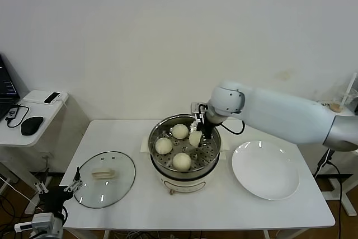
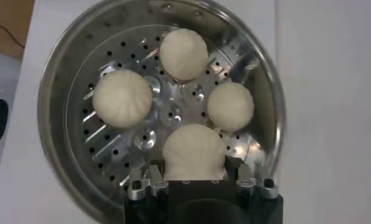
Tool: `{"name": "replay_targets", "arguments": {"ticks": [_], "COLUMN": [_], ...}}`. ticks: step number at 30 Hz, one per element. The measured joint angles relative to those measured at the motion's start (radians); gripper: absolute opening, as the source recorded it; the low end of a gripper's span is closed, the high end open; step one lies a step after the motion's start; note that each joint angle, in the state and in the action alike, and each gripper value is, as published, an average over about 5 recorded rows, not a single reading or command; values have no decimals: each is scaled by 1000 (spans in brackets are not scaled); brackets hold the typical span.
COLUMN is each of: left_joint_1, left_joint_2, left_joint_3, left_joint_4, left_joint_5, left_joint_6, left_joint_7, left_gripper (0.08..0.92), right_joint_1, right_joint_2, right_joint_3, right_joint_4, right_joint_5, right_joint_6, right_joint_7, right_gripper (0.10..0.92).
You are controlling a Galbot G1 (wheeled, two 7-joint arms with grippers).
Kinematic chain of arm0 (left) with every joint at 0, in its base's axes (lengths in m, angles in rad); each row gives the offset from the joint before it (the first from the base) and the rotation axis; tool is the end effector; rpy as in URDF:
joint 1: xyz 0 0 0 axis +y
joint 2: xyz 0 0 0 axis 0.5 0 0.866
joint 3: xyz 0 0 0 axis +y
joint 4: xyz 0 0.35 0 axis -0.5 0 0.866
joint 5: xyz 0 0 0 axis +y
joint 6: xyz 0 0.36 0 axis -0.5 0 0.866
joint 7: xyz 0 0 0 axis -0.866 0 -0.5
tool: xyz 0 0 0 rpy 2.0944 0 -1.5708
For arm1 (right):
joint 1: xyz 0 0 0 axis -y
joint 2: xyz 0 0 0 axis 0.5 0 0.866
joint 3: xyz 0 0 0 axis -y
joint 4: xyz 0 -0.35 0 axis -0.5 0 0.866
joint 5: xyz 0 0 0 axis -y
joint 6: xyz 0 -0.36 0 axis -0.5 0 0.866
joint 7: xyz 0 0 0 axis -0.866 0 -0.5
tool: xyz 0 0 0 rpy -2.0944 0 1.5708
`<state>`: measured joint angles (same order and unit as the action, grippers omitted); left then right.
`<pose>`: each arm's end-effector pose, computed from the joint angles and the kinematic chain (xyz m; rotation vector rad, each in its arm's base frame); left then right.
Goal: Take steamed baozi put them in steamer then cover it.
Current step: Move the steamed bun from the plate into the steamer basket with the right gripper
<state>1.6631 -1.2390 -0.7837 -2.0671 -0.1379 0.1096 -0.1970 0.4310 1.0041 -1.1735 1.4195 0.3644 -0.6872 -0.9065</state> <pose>0.1675 0.1352 -0.2929 0.3870 -2.9328 -0.4359 0.5242 0.0808 -0.0937 1.2897 -1.5066 1.3390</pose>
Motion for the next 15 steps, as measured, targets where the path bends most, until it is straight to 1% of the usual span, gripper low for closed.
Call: {"name": "replay_targets", "arguments": {"ticks": [13, 15], "left_joint_1": [0, 0], "left_joint_2": [2, 2], "left_joint_3": [-3, -4], "left_joint_4": [2, 2], "left_joint_5": [0, 0], "left_joint_6": [-1, -1], "left_joint_7": [0, 0], "left_gripper": [823, 823], "right_joint_1": [-40, -40], "right_joint_2": [42, 42], "right_joint_3": [-3, -3], "right_joint_4": [-47, -49], "right_joint_5": [-38, -42], "right_joint_6": [-10, -10], "right_joint_7": [6, 8], "right_gripper": [612, 625]}}
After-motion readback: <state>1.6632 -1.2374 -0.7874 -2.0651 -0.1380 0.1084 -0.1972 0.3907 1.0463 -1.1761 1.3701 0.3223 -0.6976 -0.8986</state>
